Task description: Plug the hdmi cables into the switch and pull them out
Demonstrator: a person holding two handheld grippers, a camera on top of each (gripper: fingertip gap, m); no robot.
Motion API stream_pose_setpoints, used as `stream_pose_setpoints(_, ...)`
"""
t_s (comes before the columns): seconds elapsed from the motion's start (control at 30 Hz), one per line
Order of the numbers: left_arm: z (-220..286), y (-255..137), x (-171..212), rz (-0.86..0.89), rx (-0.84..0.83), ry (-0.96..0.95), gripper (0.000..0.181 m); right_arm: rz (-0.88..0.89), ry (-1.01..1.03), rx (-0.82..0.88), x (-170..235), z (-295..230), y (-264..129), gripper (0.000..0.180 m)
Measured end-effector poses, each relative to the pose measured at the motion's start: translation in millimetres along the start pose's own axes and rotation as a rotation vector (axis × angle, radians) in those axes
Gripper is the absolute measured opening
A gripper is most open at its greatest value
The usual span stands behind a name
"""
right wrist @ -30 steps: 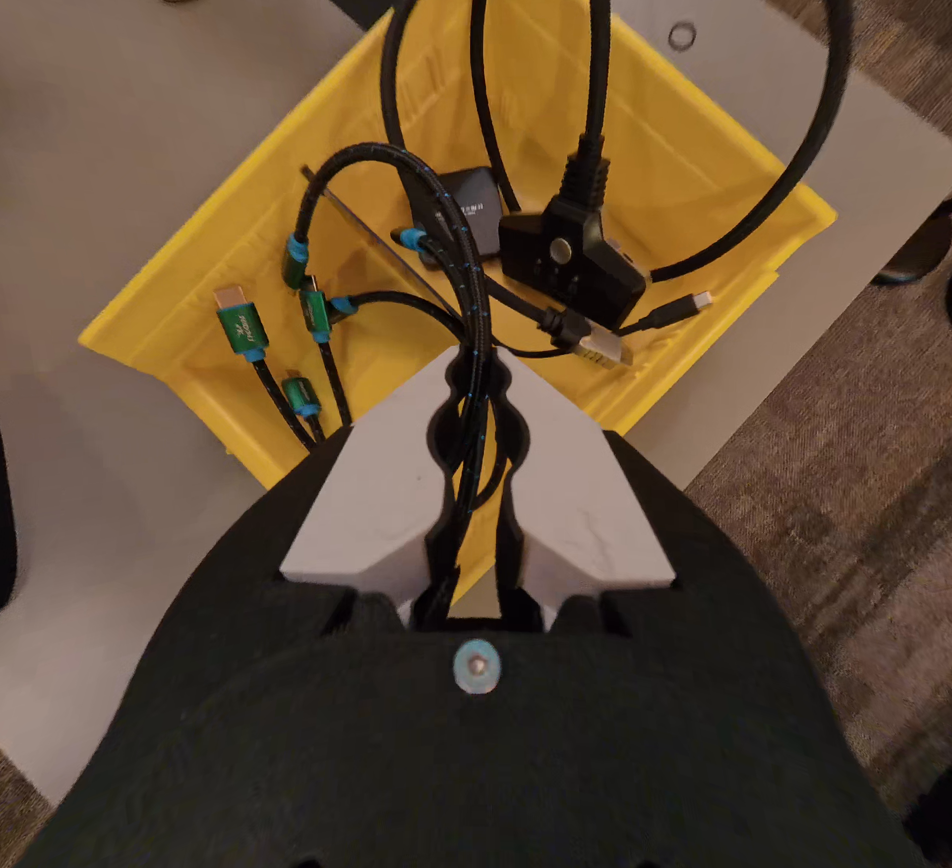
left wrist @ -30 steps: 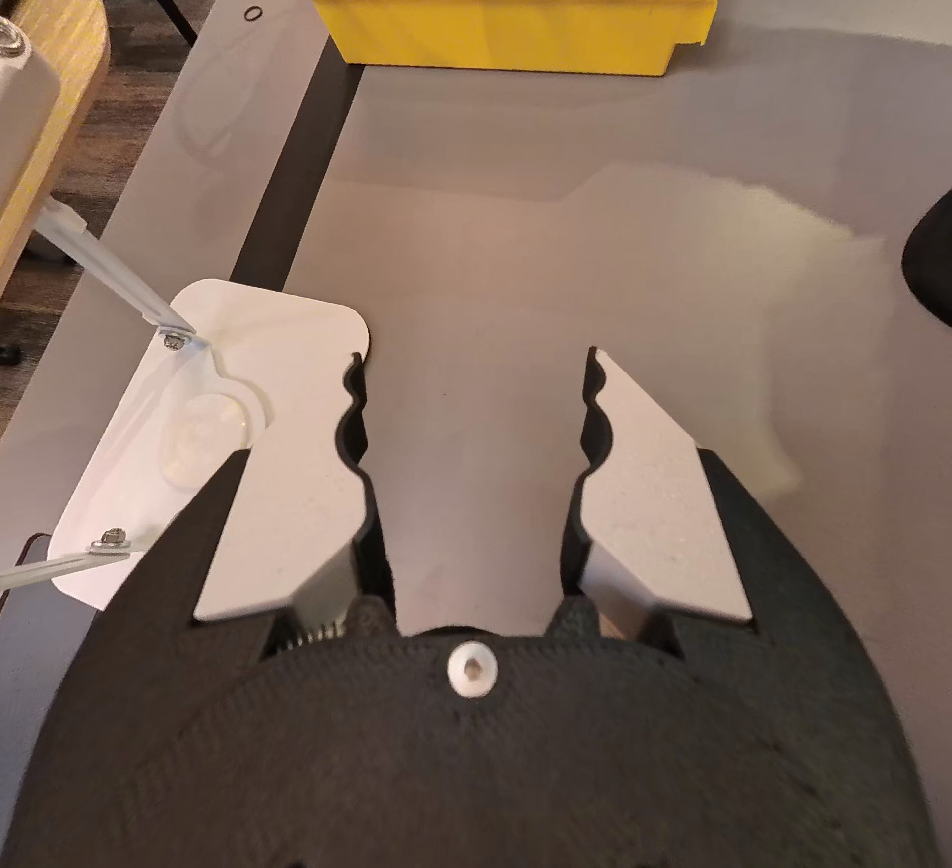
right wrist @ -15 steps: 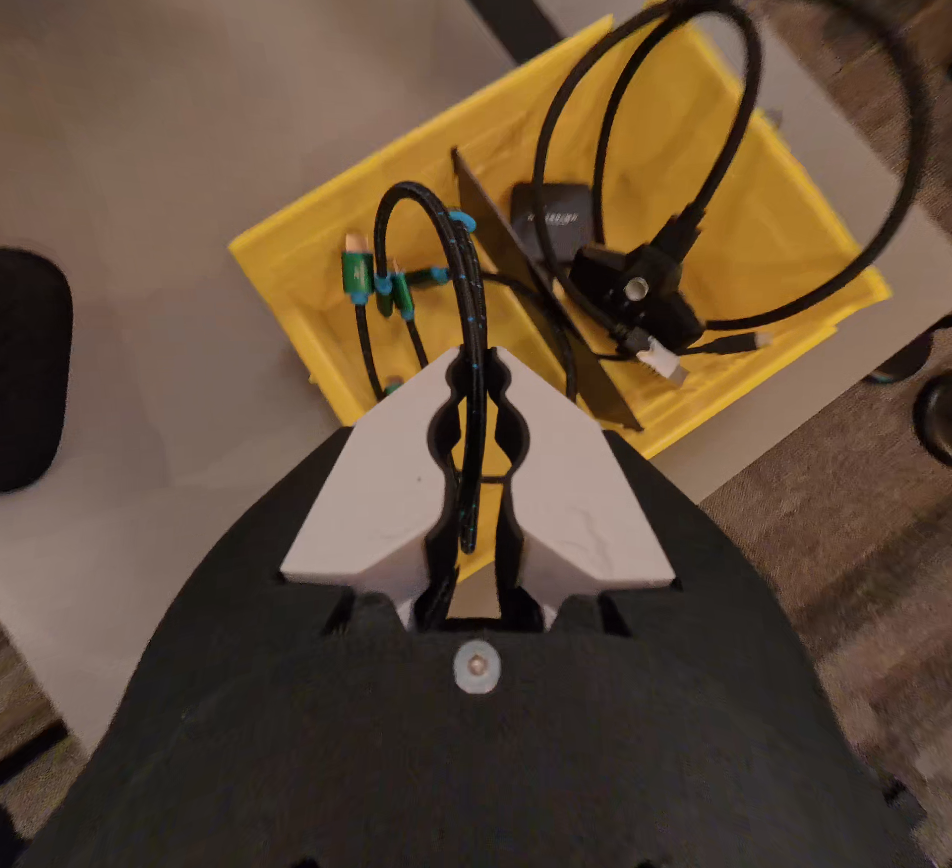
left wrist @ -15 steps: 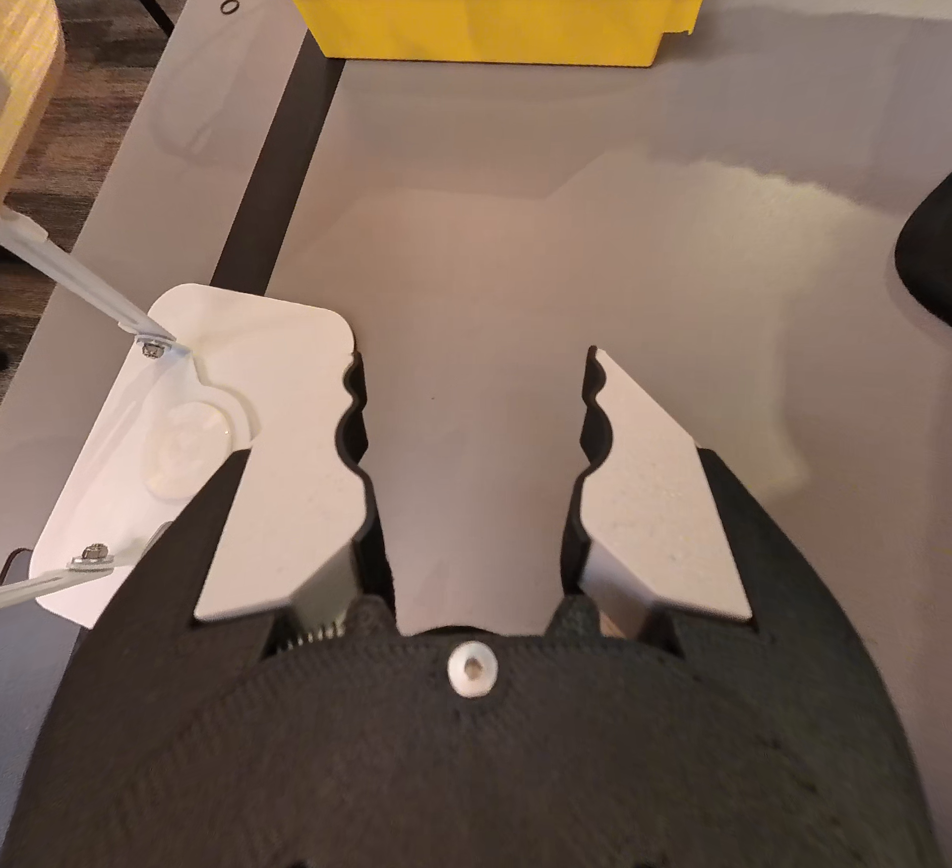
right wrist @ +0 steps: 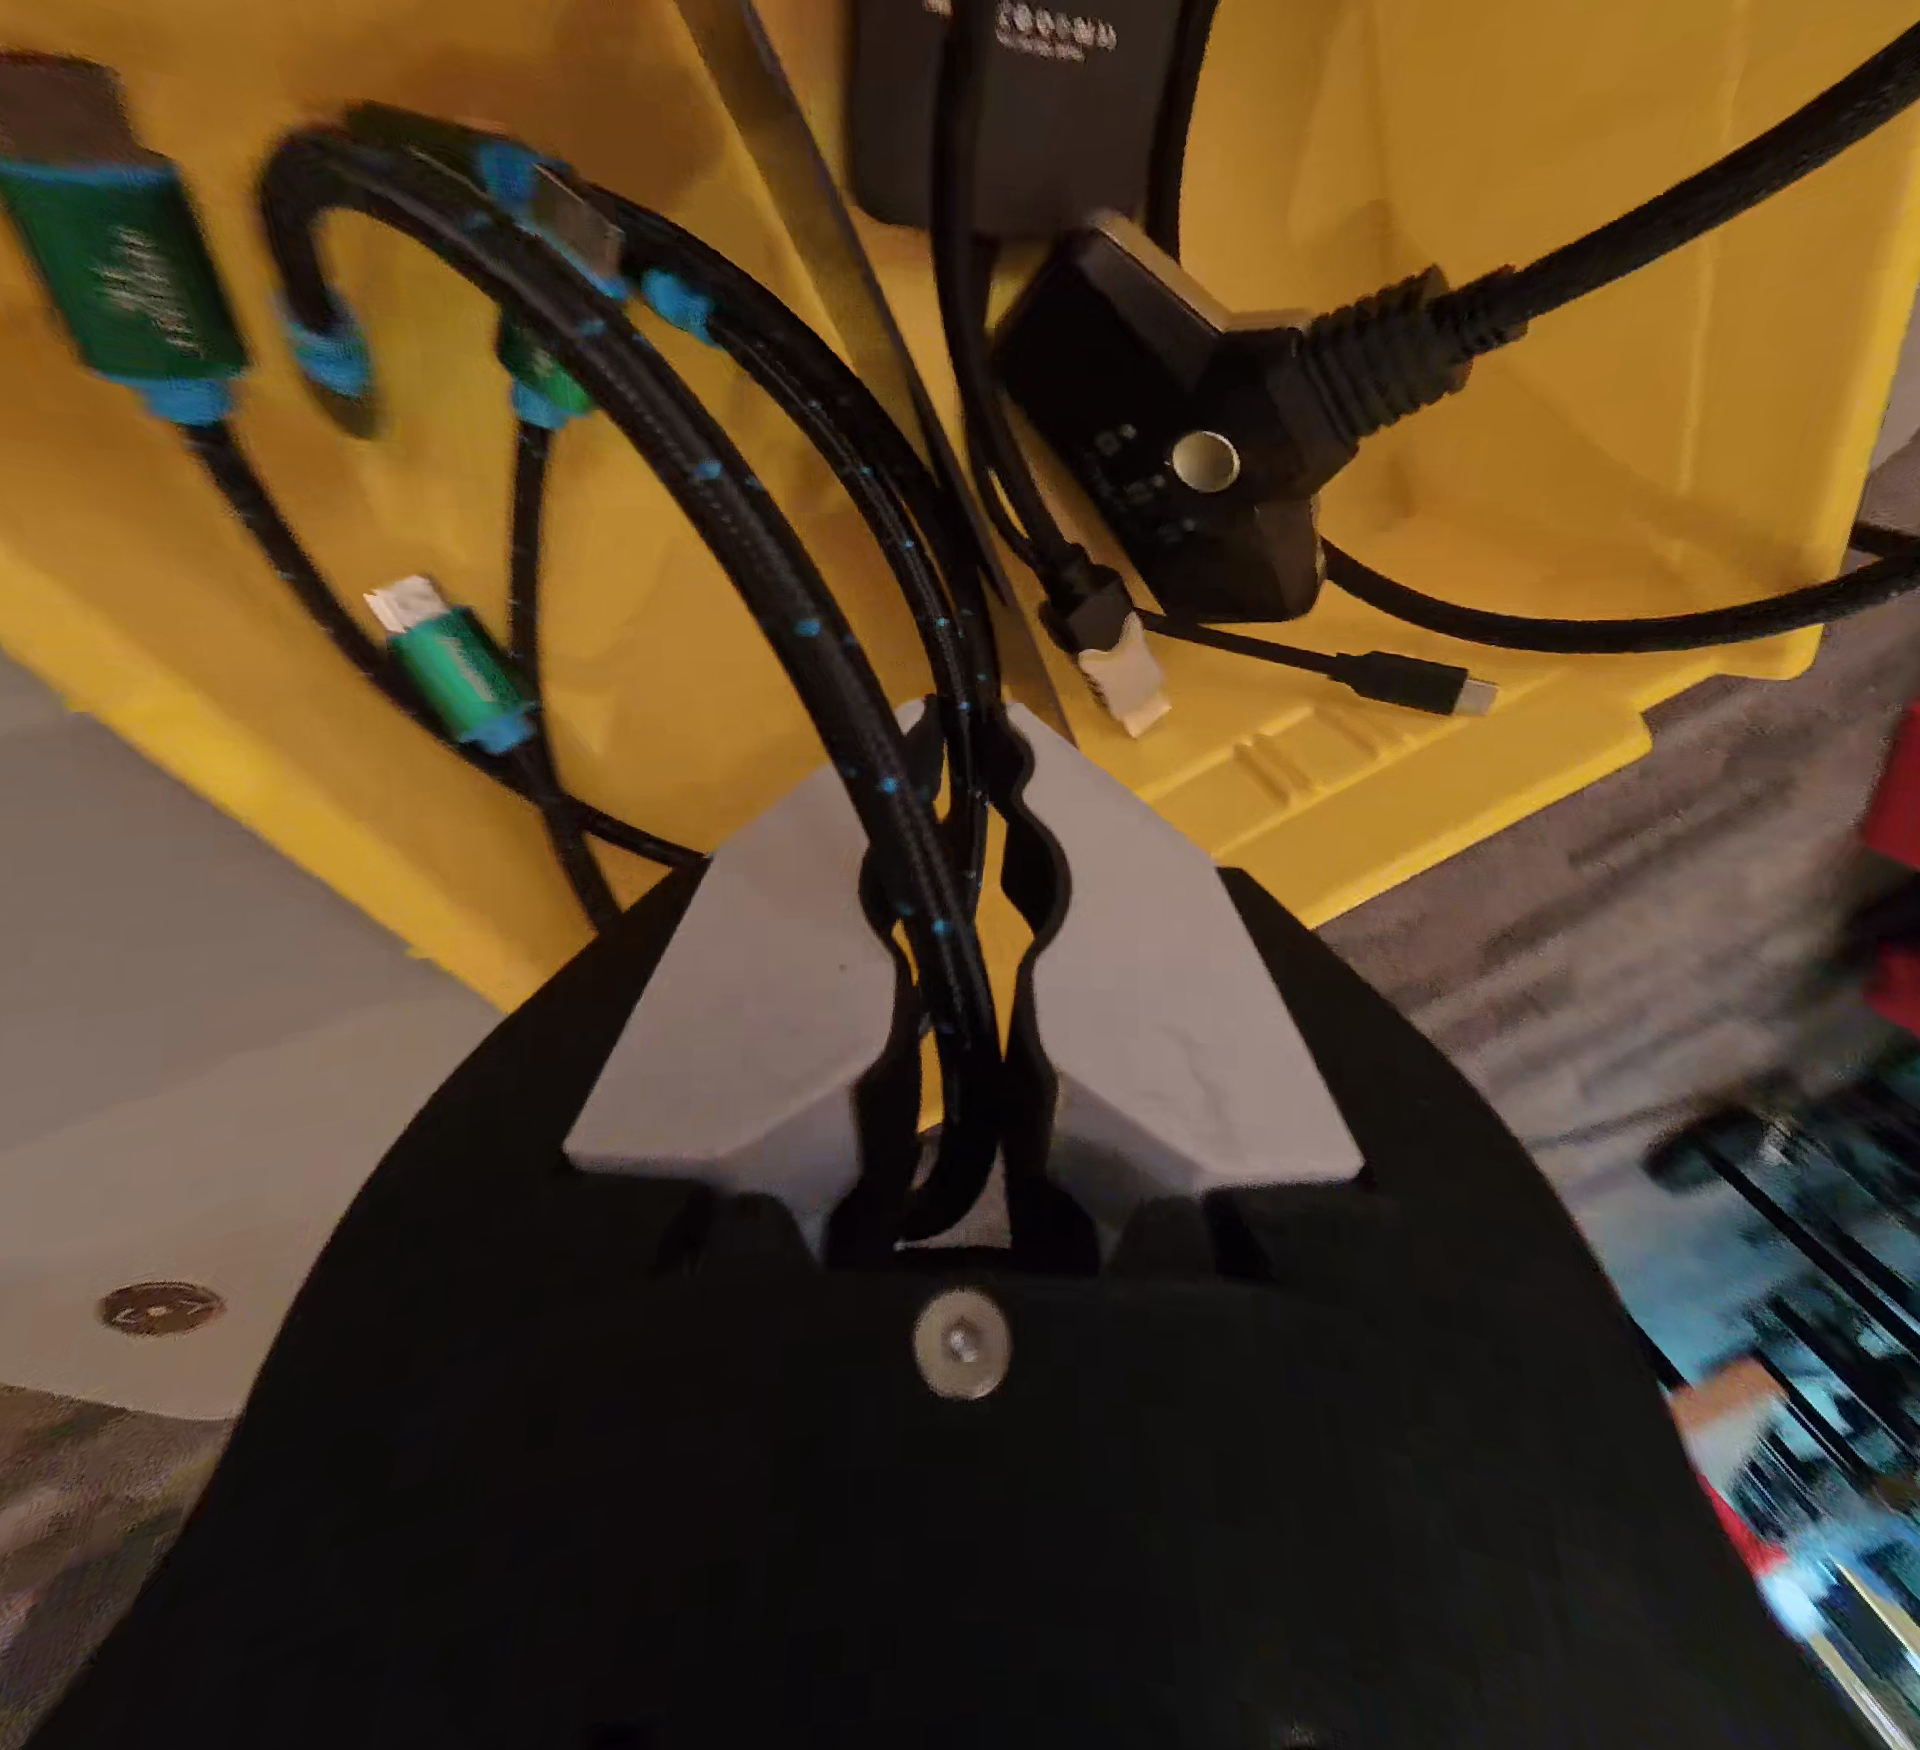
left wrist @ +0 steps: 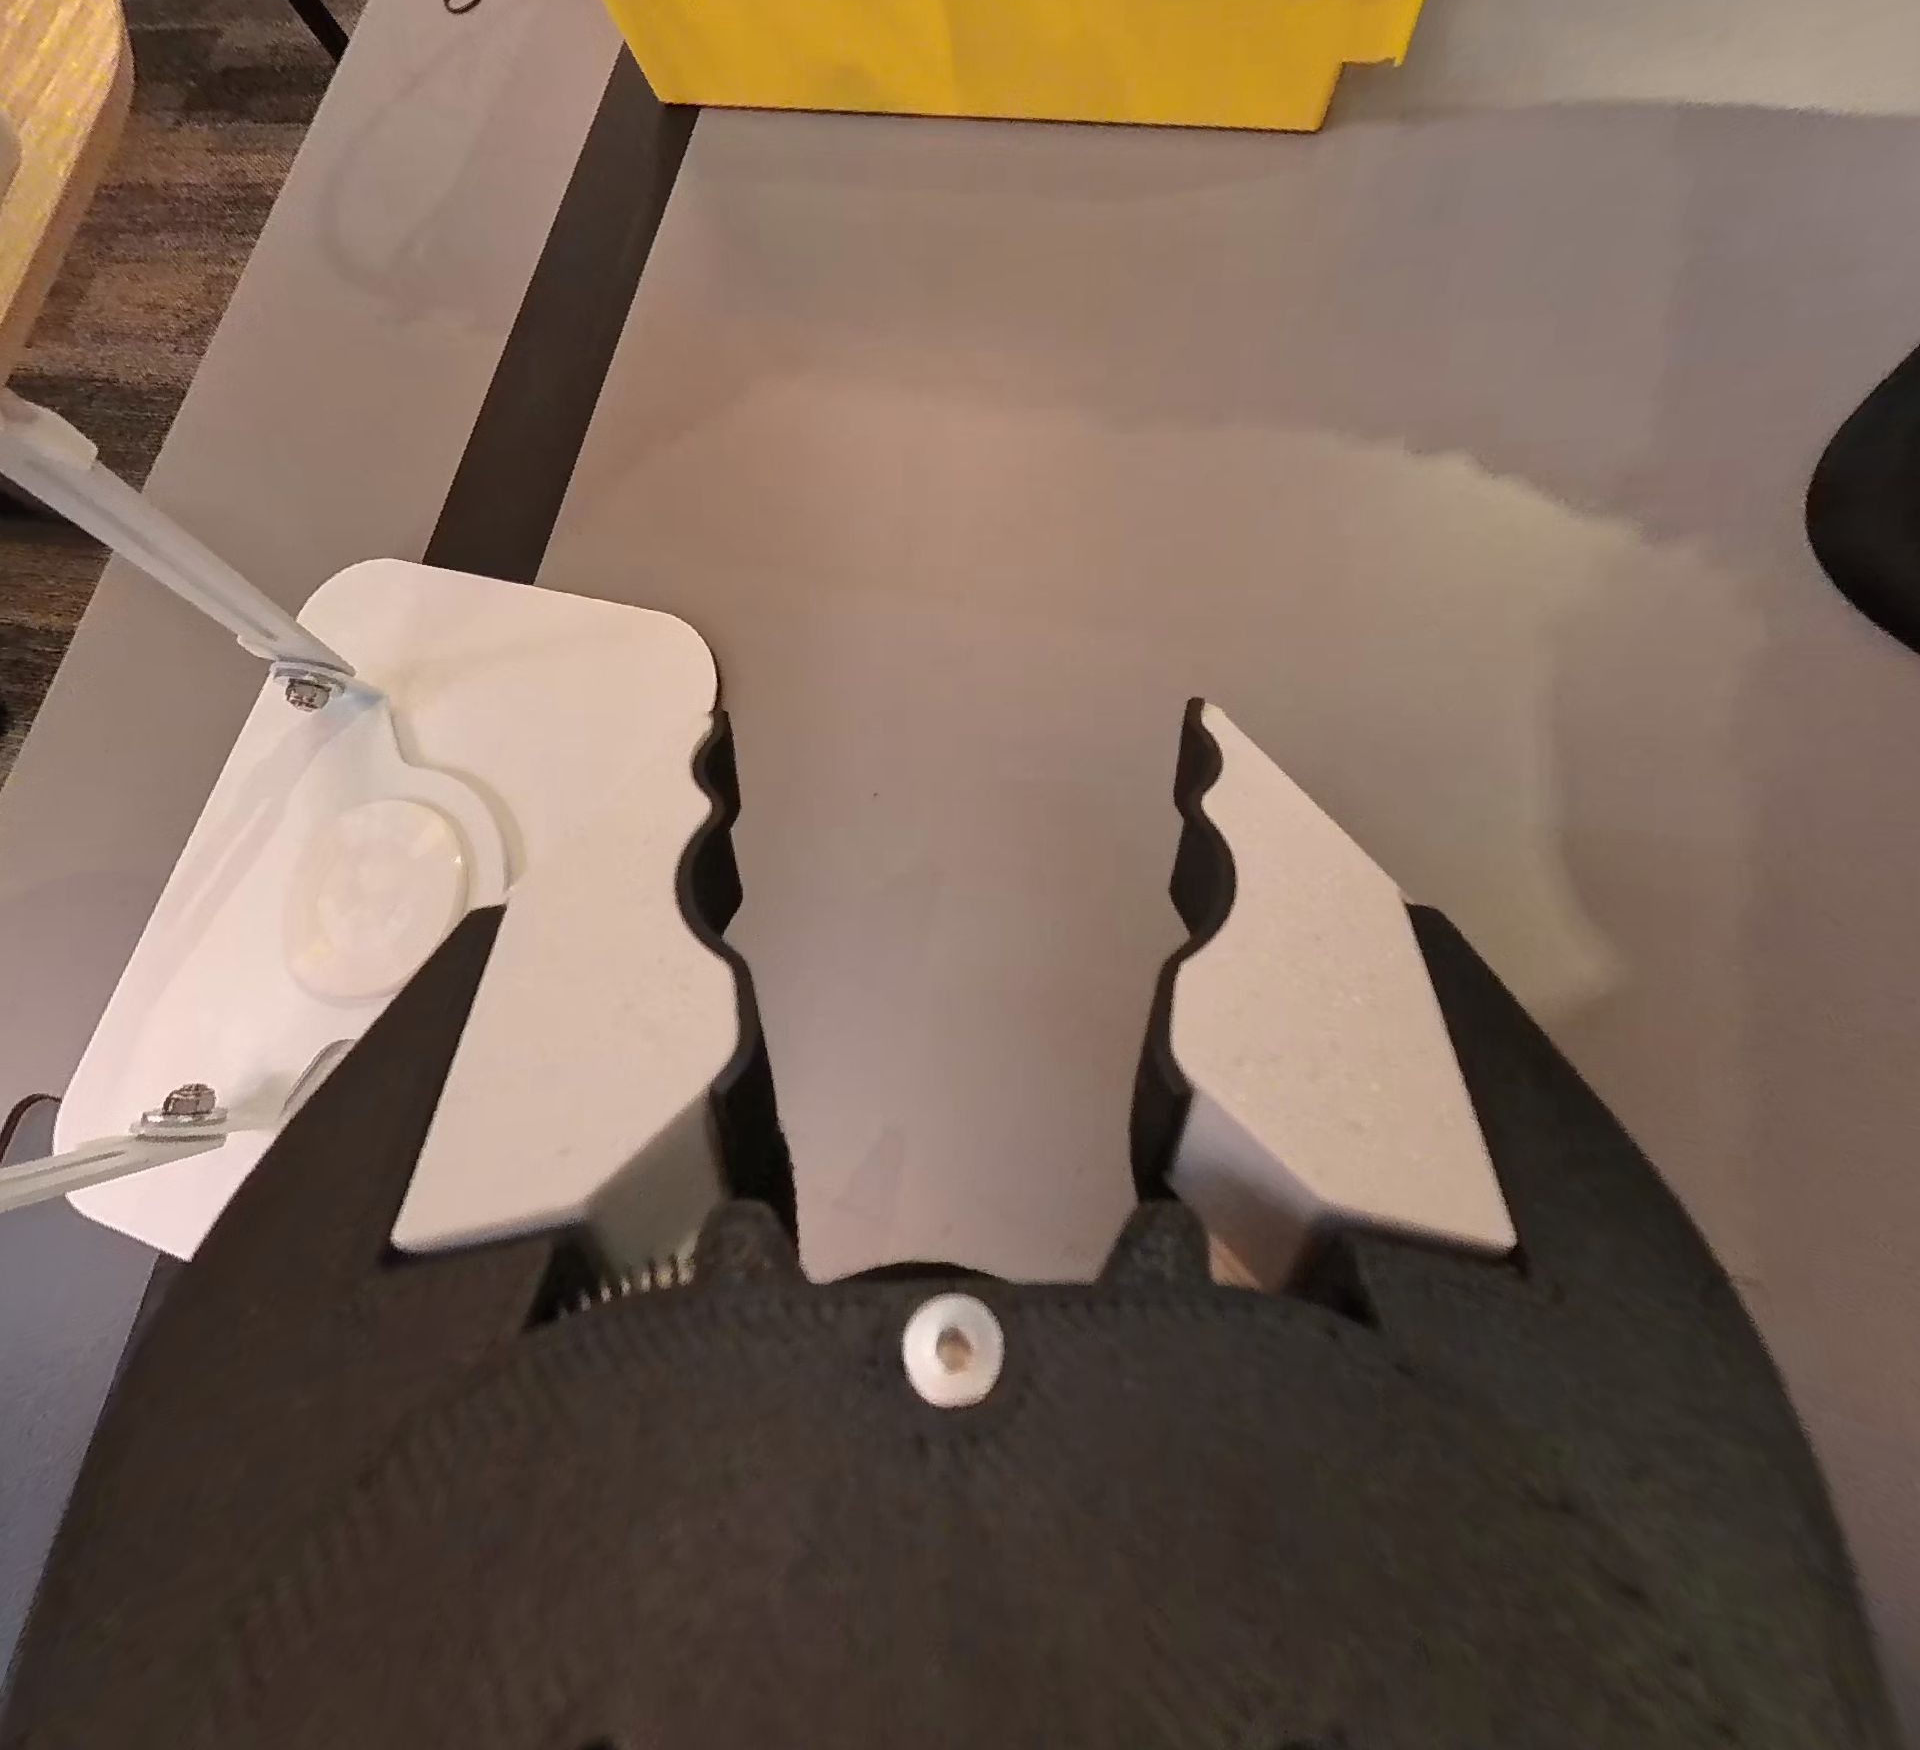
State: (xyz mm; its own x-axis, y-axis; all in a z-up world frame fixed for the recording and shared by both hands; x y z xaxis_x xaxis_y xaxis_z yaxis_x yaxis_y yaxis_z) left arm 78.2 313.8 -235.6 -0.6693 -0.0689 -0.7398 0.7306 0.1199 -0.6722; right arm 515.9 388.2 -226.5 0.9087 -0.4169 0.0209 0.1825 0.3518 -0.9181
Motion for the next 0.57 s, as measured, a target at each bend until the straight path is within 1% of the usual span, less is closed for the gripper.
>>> stream_pose_setpoints(0.03,0,0,0,-0.001,0.001,0.001,0.083,-0.024,-0.015,0.004,-2,0,5,0.006)
stream_pose_setpoints(0.07,0,0,0,-0.003,0.001,0.002,0.083,-0.040,-0.030,0.001,-3,-2,9,0.011)
stream_pose_setpoints(0.1,1,0,0,-0.005,0.001,0.003,0.083,-0.054,-0.036,-0.001,-3,-2,10,0.011)
stream_pose_setpoints(0.13,1,0,0,-0.007,0.000,0.004,0.083,-0.056,-0.031,-0.006,-3,-2,8,0.013)
stream_pose_setpoints(0.23,0,-1,1,-0.008,0.000,0.001,0.083,-0.015,0.007,-0.012,-1,1,-5,0.026)
stream_pose_setpoints(0.3,-1,-1,2,-0.008,0.001,-0.003,0.083,-0.003,0.029,-0.008,4,3,-14,0.051)
stream_pose_setpoints(0.4,-1,2,3,-0.016,0.005,-0.006,0.083,0.021,0.040,-0.007,10,5,-27,0.054)
stream_pose_setpoints(0.43,-1,3,3,-0.019,0.008,-0.005,0.083,0.016,0.036,0.008,12,6,-31,0.059)
stream_pose_setpoints(0.57,1,7,3,-0.033,0.017,0.001,0.083,0.052,0.012,0.081,5,3,-48,0.058)
Point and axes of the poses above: each gripper's, where its closed fingertips meet, y out along the fingers, x out of its underside, z = x × y across the jaws, the point moved 9 cm from there along -y, back along the fingers, and after that the axes turned 9 degrees about x, right-handed, at the moved point
